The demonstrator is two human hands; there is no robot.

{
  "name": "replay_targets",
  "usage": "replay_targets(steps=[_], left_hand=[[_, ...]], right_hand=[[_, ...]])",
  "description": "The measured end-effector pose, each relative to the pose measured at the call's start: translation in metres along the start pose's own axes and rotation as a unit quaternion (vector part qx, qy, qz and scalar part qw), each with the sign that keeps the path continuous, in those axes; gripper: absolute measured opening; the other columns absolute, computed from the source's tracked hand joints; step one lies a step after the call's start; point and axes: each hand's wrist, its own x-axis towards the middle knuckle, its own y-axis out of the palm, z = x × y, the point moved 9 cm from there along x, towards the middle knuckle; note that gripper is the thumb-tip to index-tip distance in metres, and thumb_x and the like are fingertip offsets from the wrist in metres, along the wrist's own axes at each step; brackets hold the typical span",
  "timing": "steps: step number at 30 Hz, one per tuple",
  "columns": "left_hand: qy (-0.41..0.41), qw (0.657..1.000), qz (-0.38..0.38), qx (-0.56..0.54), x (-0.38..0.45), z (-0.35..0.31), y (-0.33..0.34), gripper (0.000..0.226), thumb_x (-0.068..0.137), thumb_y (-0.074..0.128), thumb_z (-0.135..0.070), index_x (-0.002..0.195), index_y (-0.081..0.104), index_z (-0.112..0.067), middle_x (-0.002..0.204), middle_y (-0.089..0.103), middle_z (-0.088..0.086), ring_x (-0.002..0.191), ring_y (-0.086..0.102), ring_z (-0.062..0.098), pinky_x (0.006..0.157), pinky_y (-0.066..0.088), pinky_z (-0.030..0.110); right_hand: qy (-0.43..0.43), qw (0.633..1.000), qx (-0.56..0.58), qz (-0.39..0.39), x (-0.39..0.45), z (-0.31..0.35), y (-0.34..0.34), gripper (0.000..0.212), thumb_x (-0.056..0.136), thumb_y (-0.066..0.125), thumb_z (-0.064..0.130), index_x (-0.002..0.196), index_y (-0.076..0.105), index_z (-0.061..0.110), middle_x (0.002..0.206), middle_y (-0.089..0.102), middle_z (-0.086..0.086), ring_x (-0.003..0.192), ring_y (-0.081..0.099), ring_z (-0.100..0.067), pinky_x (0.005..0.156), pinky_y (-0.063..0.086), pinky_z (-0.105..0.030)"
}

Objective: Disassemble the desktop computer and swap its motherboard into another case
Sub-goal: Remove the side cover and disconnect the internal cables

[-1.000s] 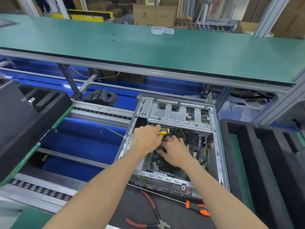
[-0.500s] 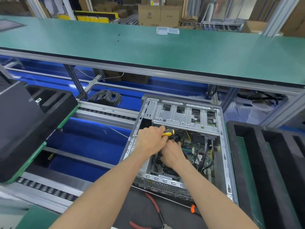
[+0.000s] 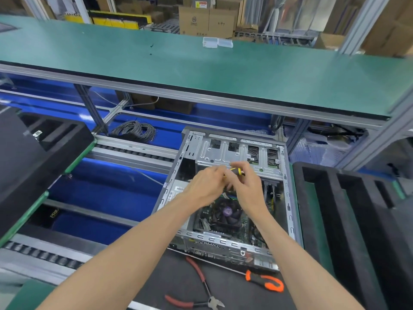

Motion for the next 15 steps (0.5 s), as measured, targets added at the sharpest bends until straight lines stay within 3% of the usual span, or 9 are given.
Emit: replay_targets(steps=[3, 5, 7, 8, 11, 13, 15], left_hand=[[-0.053, 0.990, 0.011, -0.129, -0.001, 0.002, 0.000, 0.024, 0.093, 0.060, -0.024, 0.115, 0.060, -0.015, 0.108, 0.067, 0.002, 0.101, 0.062, 0.023, 0.083, 0.049, 0.035], [-0.095, 0.973, 0.024, -0.208, -0.008, 0.006, 0.004, 0.057, 0.084, 0.069, -0.019, 0.137, 0.048, -0.019, 0.127, 0.060, 0.000, 0.116, 0.056, 0.017, 0.096, 0.047, 0.032], [-0.146, 0.960, 0.052, -0.232, -0.021, 0.010, 0.019, 0.073, 0.082, 0.066, -0.008, 0.147, 0.034, -0.018, 0.141, 0.049, 0.004, 0.129, 0.049, 0.020, 0.102, 0.042, 0.031], [-0.172, 0.958, 0.068, -0.221, -0.028, 0.013, 0.029, 0.072, 0.083, 0.062, -0.005, 0.147, 0.031, -0.015, 0.142, 0.046, 0.008, 0.131, 0.047, 0.024, 0.102, 0.041, 0.032], [-0.280, 0.928, 0.119, -0.217, -0.050, 0.029, 0.058, 0.056, 0.087, 0.050, -0.004, 0.140, 0.031, -0.008, 0.126, 0.049, 0.010, 0.116, 0.053, 0.029, 0.086, 0.040, 0.030], [-0.348, 0.894, 0.136, -0.248, -0.055, 0.039, 0.070, 0.044, 0.091, 0.047, -0.005, 0.134, 0.039, -0.003, 0.119, 0.055, 0.013, 0.107, 0.056, 0.030, 0.081, 0.044, 0.031], [-0.381, 0.873, 0.144, -0.269, -0.055, 0.044, 0.080, 0.028, 0.092, 0.048, -0.003, 0.119, 0.052, 0.000, 0.120, 0.060, 0.021, 0.112, 0.058, 0.033, 0.085, 0.049, 0.035]], right_hand=[[-0.022, 0.995, -0.086, -0.034, 0.004, 0.004, -0.010, 0.006, 0.096, 0.065, 0.016, 0.101, 0.061, 0.016, 0.076, 0.064, 0.005, 0.063, 0.062, -0.007, 0.060, 0.044, -0.022], [-0.066, 0.988, -0.117, -0.076, 0.002, 0.014, -0.023, 0.008, 0.096, 0.062, 0.006, 0.099, 0.060, 0.013, 0.074, 0.061, 0.012, 0.067, 0.060, 0.002, 0.061, 0.040, -0.011], [-0.109, 0.980, -0.136, -0.091, 0.003, 0.023, -0.031, 0.008, 0.097, 0.057, 0.001, 0.100, 0.057, 0.009, 0.075, 0.062, 0.007, 0.069, 0.060, 0.004, 0.061, 0.040, -0.009], [-0.120, 0.978, -0.151, -0.076, 0.004, 0.026, -0.029, 0.009, 0.098, 0.055, 0.000, 0.099, 0.056, 0.008, 0.076, 0.062, 0.002, 0.070, 0.061, 0.000, 0.062, 0.041, -0.012], [-0.115, 0.971, -0.210, 0.009, 0.008, 0.026, -0.010, 0.008, 0.098, 0.052, 0.001, 0.098, 0.053, 0.009, 0.084, 0.060, -0.007, 0.075, 0.062, -0.015, 0.068, 0.049, -0.038], [-0.112, 0.960, -0.251, 0.054, 0.007, 0.025, 0.004, 0.010, 0.097, 0.051, 0.001, 0.096, 0.051, 0.011, 0.087, 0.058, -0.006, 0.077, 0.060, -0.020, 0.070, 0.049, -0.041], [-0.116, 0.951, -0.275, 0.078, 0.006, 0.024, 0.013, 0.010, 0.097, 0.050, 0.002, 0.096, 0.050, 0.012, 0.090, 0.057, -0.006, 0.078, 0.059, -0.025, 0.073, 0.048, -0.043]])
